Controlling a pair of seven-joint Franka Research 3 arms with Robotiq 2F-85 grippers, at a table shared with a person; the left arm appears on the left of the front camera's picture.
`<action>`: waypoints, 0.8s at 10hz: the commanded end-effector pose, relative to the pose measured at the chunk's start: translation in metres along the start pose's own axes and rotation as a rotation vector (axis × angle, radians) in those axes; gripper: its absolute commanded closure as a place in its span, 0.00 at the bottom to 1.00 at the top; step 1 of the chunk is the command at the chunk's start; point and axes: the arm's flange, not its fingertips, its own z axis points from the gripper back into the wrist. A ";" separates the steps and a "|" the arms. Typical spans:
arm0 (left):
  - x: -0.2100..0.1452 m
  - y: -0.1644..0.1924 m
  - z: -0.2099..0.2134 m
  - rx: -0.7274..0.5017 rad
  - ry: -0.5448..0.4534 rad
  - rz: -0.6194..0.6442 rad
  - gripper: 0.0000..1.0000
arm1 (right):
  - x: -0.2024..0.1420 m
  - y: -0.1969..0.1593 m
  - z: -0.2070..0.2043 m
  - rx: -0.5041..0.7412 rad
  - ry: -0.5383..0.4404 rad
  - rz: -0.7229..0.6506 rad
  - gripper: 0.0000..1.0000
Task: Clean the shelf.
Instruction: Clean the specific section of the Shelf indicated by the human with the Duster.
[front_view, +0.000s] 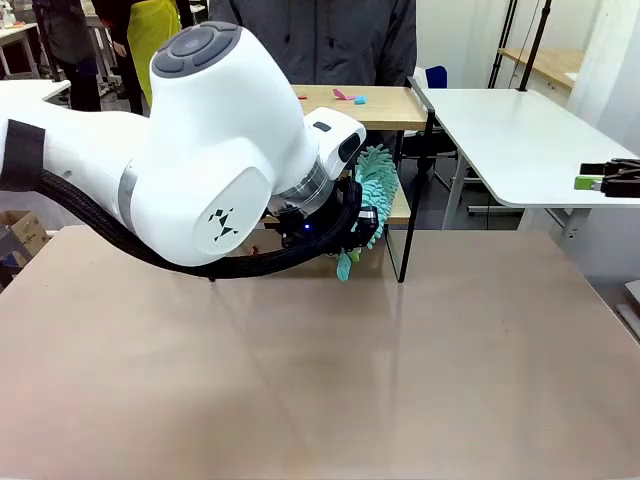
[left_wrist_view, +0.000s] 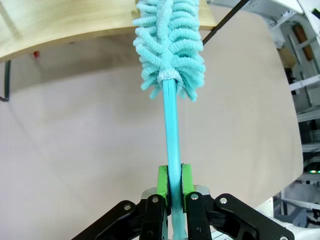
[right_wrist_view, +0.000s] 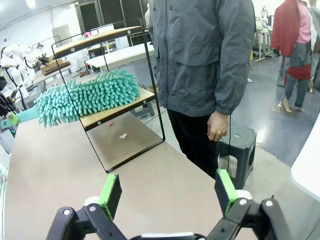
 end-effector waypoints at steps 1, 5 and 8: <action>-0.002 -0.002 0.007 0.002 -0.016 -0.034 0.87 | 0.003 0.000 -0.001 0.000 -0.001 0.005 0.00; 0.016 0.035 0.021 0.144 0.002 0.016 0.87 | 0.003 0.000 -0.001 0.000 -0.001 0.005 0.00; 0.025 0.084 0.044 0.305 0.029 0.015 0.87 | 0.003 0.000 -0.001 0.000 -0.001 0.005 0.00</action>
